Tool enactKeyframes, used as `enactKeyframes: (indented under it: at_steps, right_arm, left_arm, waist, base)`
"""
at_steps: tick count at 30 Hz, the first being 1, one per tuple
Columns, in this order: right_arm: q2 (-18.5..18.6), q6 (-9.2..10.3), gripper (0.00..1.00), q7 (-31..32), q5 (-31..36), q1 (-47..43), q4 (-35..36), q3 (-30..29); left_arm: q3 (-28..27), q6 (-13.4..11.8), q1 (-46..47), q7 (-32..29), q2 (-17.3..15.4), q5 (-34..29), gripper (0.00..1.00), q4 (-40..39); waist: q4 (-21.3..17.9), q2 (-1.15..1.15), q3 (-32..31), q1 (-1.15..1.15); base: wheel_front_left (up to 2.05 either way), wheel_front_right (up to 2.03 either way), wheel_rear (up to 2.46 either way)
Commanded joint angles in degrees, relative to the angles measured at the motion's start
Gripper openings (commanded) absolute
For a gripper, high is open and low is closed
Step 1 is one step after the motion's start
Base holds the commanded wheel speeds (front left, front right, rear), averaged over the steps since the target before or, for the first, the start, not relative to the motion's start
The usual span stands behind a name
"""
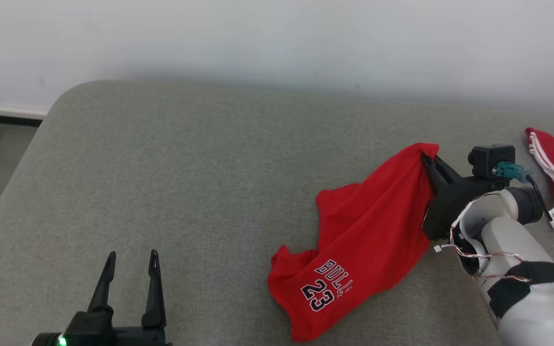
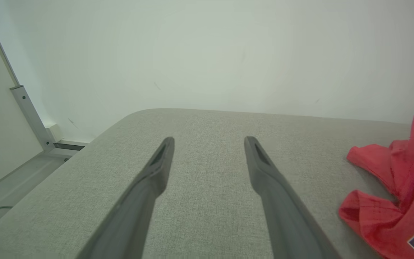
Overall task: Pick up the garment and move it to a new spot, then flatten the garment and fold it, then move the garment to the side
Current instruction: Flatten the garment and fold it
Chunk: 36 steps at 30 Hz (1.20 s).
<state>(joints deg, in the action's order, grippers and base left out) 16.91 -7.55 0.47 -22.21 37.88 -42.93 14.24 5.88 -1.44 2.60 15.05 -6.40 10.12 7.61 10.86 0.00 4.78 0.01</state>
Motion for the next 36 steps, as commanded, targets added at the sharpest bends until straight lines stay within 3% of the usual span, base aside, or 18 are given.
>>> enactKeyframes:
  at_steps: [1, 4, 5, 6, 7, 13, 22, 29, 36]
  right_arm:
    - [-0.27, 0.12, 0.0, -0.88, -0.24, 0.94, -1.73, 0.44]
    - [-0.85, 0.12, 0.0, -2.54, -0.37, 4.15, -7.87, 2.09]
    - [-1.04, 0.12, 0.12, -3.0, -0.77, 5.07, -9.54, 2.51]
    - [-1.2, 0.13, 0.69, -3.3, -0.83, 5.88, -11.16, 3.04]
    - [-1.48, 0.13, 1.0, -3.72, -1.3, 6.44, -12.53, 3.58]
    - [-1.46, 0.12, 1.0, -7.98, -4.52, 6.63, -14.19, 8.05]
    - [3.48, 0.12, 1.0, -12.83, -11.99, -2.29, -4.88, 13.51]
    - [7.47, 0.12, 1.0, -14.25, -16.27, -11.2, 4.97, 10.67]
    - [8.07, 0.12, 1.0, -15.18, -13.6, -19.93, 14.25, 3.83]
  left_arm:
    - [0.21, 0.24, 0.73, 0.17, 0.34, -0.46, 1.0, 0.19]
    - [0.3, 0.43, 1.43, 0.16, 0.8, -0.76, 1.0, 0.66]
    - [0.29, 0.68, 1.56, 0.16, 0.94, -0.77, 1.0, 0.89]
    - [0.3, 0.85, 1.72, 0.16, 1.1, -0.84, 1.0, 1.19]
    - [0.32, 0.88, 1.98, 0.16, 1.23, -0.9, 1.0, 1.38]
    - [-0.9, 1.28, 0.83, 0.16, 1.34, -1.21, 1.0, 2.14]
    - [-3.64, 0.55, -2.82, 0.16, 1.27, -1.54, 1.0, 0.24]
    - [-4.42, 0.96, -3.93, 0.16, 1.36, -1.78, 1.0, -0.51]
    - [-3.22, 2.03, -3.99, 0.16, 1.77, -2.52, 1.0, -0.18]
  waist:
    - [1.79, 0.0, 1.61, -0.01]
    - [2.21, 0.0, 1.95, -0.01]
    - [2.22, 0.0, 2.02, -0.01]
    - [2.19, 0.0, 2.01, -0.01]
    - [2.08, 0.0, 1.92, -0.01]
    - [-0.61, 0.0, -0.67, -0.01]
    - [-6.62, 0.0, -3.46, -0.01]
    - [-9.93, 0.0, -3.54, -0.01]
    - [-11.54, 0.0, -3.55, -0.01]
  base:
    - [0.0, 0.0, 0.0]
    - [0.0, 0.0, 0.0]
    - [0.0, 0.0, 0.0]
    - [0.0, 0.0, 0.0]
    - [0.0, 0.0, 0.0]
    - [0.0, 0.0, 0.0]
    - [0.0, 0.0, 0.0]
    - [0.0, 0.0, 0.0]
    - [0.0, 0.0, 0.0]
